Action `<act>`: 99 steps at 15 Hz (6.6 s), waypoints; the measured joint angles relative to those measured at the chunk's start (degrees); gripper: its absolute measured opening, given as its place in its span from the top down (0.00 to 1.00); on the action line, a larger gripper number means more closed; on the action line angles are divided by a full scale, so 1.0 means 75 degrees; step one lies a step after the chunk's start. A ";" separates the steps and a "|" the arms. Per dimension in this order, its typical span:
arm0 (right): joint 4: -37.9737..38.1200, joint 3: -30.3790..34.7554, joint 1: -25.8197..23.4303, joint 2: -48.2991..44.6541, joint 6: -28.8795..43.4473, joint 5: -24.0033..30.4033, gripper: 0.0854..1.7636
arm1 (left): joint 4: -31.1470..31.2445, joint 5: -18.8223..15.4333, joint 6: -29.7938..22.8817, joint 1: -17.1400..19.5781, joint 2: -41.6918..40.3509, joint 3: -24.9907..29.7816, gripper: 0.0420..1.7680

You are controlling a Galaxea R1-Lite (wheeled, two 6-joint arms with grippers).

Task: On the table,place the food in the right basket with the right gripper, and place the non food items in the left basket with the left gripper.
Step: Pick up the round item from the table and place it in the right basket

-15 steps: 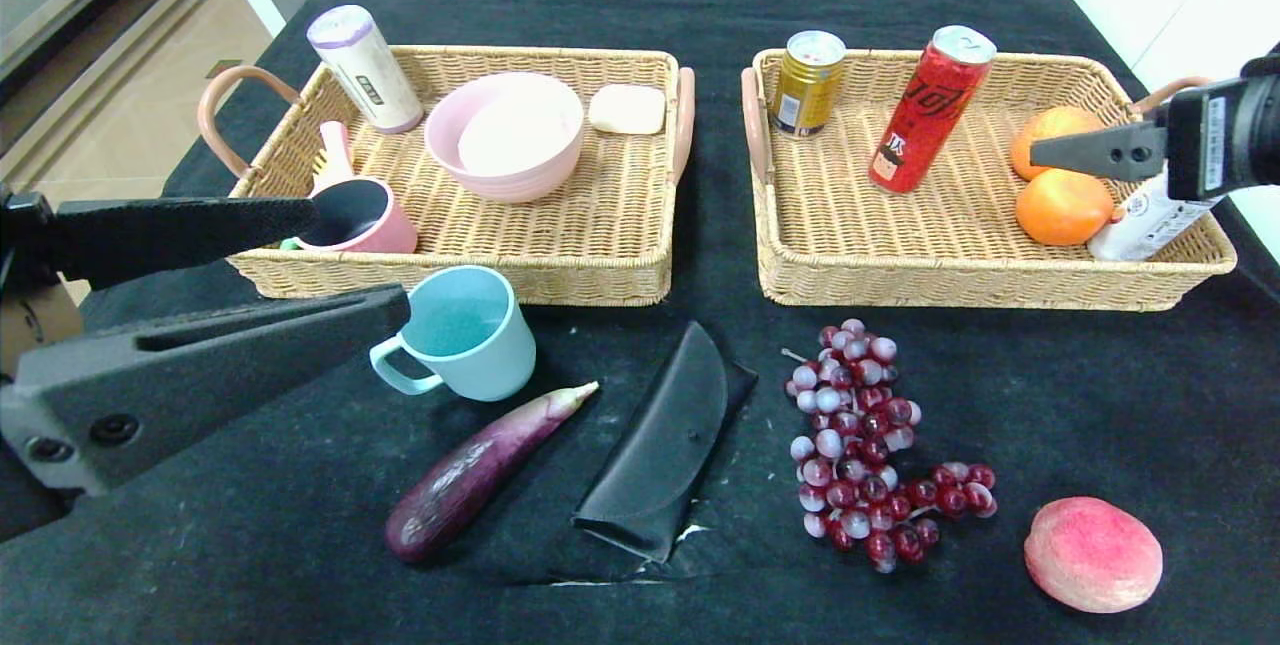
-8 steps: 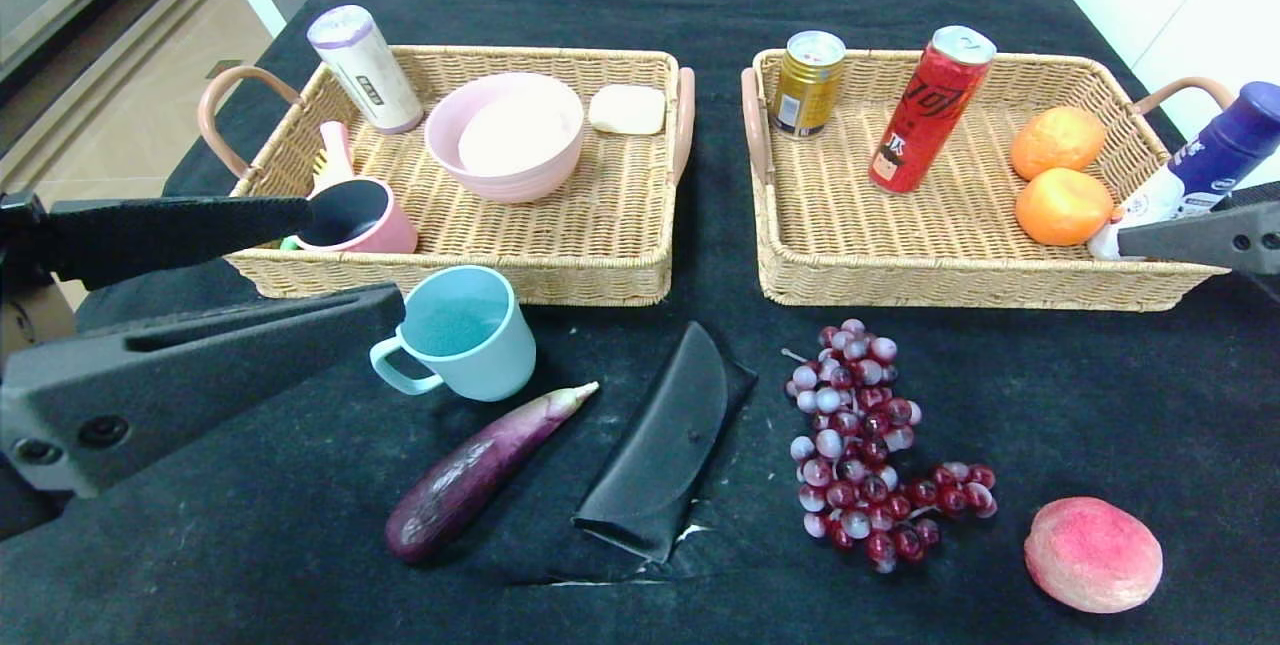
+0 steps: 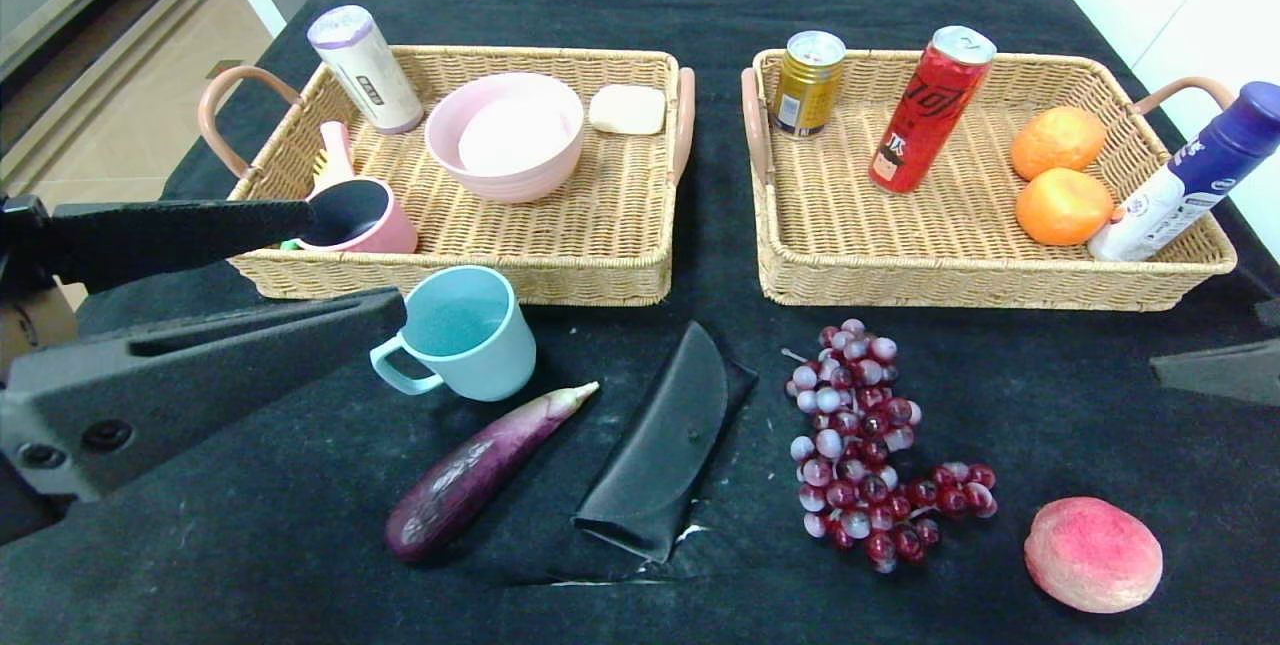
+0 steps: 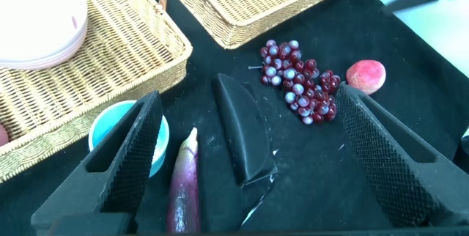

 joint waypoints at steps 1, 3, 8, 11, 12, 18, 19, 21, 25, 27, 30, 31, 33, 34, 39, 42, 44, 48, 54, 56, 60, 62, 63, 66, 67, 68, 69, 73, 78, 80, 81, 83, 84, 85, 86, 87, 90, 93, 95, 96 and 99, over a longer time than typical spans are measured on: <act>0.0003 0.0189 0.0085 -0.0023 -0.0007 -0.0021 0.04 | -0.0003 0.0003 0.0005 -0.0002 0.0002 0.0002 0.03; -0.0002 0.0566 0.0315 -0.0049 0.0008 -0.0223 0.04 | -0.0010 0.0000 0.0008 -0.0002 0.0015 0.0016 0.03; -0.0031 0.1440 0.0793 -0.0070 0.0128 -0.0506 0.04 | -0.0010 0.0005 0.0011 -0.0041 0.0031 0.0034 0.03; -0.0037 0.1765 0.1136 -0.0041 0.0595 -0.0519 0.04 | -0.0011 0.0005 0.0011 -0.0046 0.0034 0.0034 0.03; -0.0046 0.1859 0.1232 -0.0023 0.0640 -0.0546 0.04 | -0.0010 0.0005 0.0011 -0.0046 0.0034 0.0034 0.03; -0.0605 0.2489 0.1690 0.0213 0.1151 -0.1057 0.04 | -0.0011 0.0005 0.0020 -0.0046 0.0034 0.0034 0.03; -0.0652 0.2576 0.1725 0.0257 0.1177 -0.1078 0.04 | -0.0011 0.0005 0.0020 -0.0046 0.0034 0.0034 0.03; -0.0663 0.2684 0.1754 0.0371 0.1357 -0.1096 0.04 | -0.0011 0.0005 0.0023 -0.0046 0.0031 0.0034 0.03; -0.1013 0.3022 0.1764 0.0621 0.1557 -0.1122 0.04 | -0.0011 0.0000 0.0023 -0.0055 0.0031 0.0034 0.03; -0.1279 0.3246 0.1764 0.0738 0.1567 -0.1167 0.04 | -0.0011 0.0000 0.0023 -0.0055 0.0031 0.0034 0.03; -0.1375 0.3425 0.1765 0.0886 0.1666 -0.1208 0.04 | -0.0011 0.0000 0.0026 -0.0055 0.0031 0.0044 0.03; -0.1393 0.3456 0.1765 0.0936 0.1723 -0.1222 0.04 | -0.0010 0.0000 0.0028 -0.0055 0.0031 0.0044 0.03; -0.1544 0.3521 0.1760 0.1052 0.1822 -0.1226 0.04 | -0.0011 0.0000 0.0031 -0.0055 0.0031 0.0044 0.03; -0.1716 0.3573 0.1760 0.1099 0.1832 -0.1222 0.04 | -0.0011 0.0000 0.0031 -0.0055 0.0031 0.0046 0.03; -0.1827 0.3657 0.1764 0.1187 0.1832 -0.1302 0.04 | -0.0011 0.0000 0.0031 -0.0055 0.0031 0.0046 0.03; -0.1827 0.3664 0.1764 0.1195 0.1835 -0.1302 0.25 | -0.0011 0.0000 0.0028 -0.0055 0.0029 0.0046 0.03; -0.1829 0.3643 0.1765 0.1198 0.1837 -0.1291 0.33 | -0.0011 0.0000 0.0031 -0.0055 0.0029 0.0046 0.03; -0.1827 0.3634 0.1765 0.1191 0.1837 -0.1292 0.34 | -0.0011 0.0000 0.0028 -0.0055 0.0026 0.0046 0.03; -0.1820 0.3639 0.1778 0.1154 0.1832 -0.1291 0.34 | -0.0010 0.0000 0.0031 -0.0055 0.0020 0.0046 0.03; -0.1817 0.3646 0.1783 0.1136 0.1832 -0.1284 0.34 | -0.0011 0.0000 0.0031 -0.0055 0.0015 0.0046 0.03; -0.1791 0.3651 0.1790 0.1009 0.1835 -0.1313 0.34 | -0.0010 0.0000 0.0034 -0.0055 0.0015 0.0046 0.03; -0.1798 0.3602 0.1790 0.0904 0.1840 -0.1391 0.34 | -0.0011 0.0000 0.0031 -0.0055 0.0011 0.0046 0.03; -0.1809 0.3555 0.1786 0.0837 0.1837 -0.1404 0.34 | -0.0011 0.0000 0.0031 -0.0055 0.0008 0.0046 0.03; -0.1777 0.3256 0.1780 0.0668 0.1837 -0.1416 0.35 | -0.0011 0.0000 0.0031 -0.0055 0.0002 0.0046 0.03; -0.1759 0.3101 0.1775 0.0629 0.1837 -0.1412 0.35 | -0.0010 0.0000 0.0031 -0.0055 0.0002 0.0046 0.03; -0.1754 0.2929 0.1775 0.0598 0.1837 -0.1416 0.35 | -0.0010 0.0003 0.0034 -0.0055 -0.0003 0.0046 0.03; -0.1747 0.2719 0.1775 0.0577 0.1840 -0.1453 0.35 | -0.0010 0.0000 0.0034 -0.0055 -0.0007 0.0046 0.03; -0.1739 0.1754 0.1775 0.0614 0.1840 -0.1663 0.35 | -0.0010 0.0000 0.0031 -0.0055 -0.0013 0.0044 0.03; -0.1780 0.0096 0.1728 0.1128 0.1835 -0.2295 0.35 | -0.0011 0.0000 0.0031 -0.0055 -0.0015 0.0044 0.03; -0.1817 -0.0528 0.1638 0.1460 0.1803 -0.2541 0.35 | -0.0011 0.0000 0.0031 -0.0055 -0.0021 0.0044 0.03; -0.1824 -0.0831 0.1556 0.1627 0.1777 -0.2625 0.35 | -0.0011 0.0000 0.0031 -0.0055 -0.0029 0.0044 0.03; -0.1843 -0.1373 0.1367 0.1955 0.1718 -0.2662 0.35 | -0.0010 0.0000 0.0034 -0.0055 -0.0044 0.0044 0.03; -0.1853 -0.1687 0.1261 0.2139 0.1692 -0.2672 0.35 | -0.0011 0.0000 0.0034 -0.0055 -0.0047 0.0041 0.03; -0.1856 -0.1967 0.1162 0.2308 0.1656 -0.2669 0.35 | -0.0011 -0.0003 0.0031 -0.0055 -0.0050 0.0041 0.03; -0.1856 -0.2238 0.1070 0.2474 0.1630 -0.2672 0.35 | -0.0011 0.0000 0.0026 -0.0055 -0.0055 0.0037 0.03; -0.1861 -0.2521 0.0982 0.2641 0.1596 -0.2674 0.35 | -0.0011 0.0000 0.0026 -0.0055 -0.0062 0.0037 0.03; -0.1882 -0.3189 0.0658 0.3049 0.1284 -0.2669 0.35 | -0.0011 0.0000 0.0028 -0.0055 -0.0068 0.0034 0.03; -0.2334 -0.3693 0.0332 0.3413 0.0951 -0.2648 0.35 | -0.0010 0.0000 0.0031 -0.0055 -0.0073 0.0034 0.03; -0.2875 -0.3865 0.0125 0.3646 0.0556 -0.2625 0.35 | -0.0011 0.0000 0.0031 -0.0055 -0.0076 0.0037 0.03; -0.3095 -0.3920 0.0034 0.3751 0.0385 -0.2619 0.35 | -0.0011 0.0003 0.0028 -0.0055 -0.0083 0.0037 0.03; -0.3578 -0.4132 -0.0151 0.4090 0.0070 -0.2607 0.35 | -0.0018 0.0000 0.0020 -0.0055 -0.0120 0.0037 0.03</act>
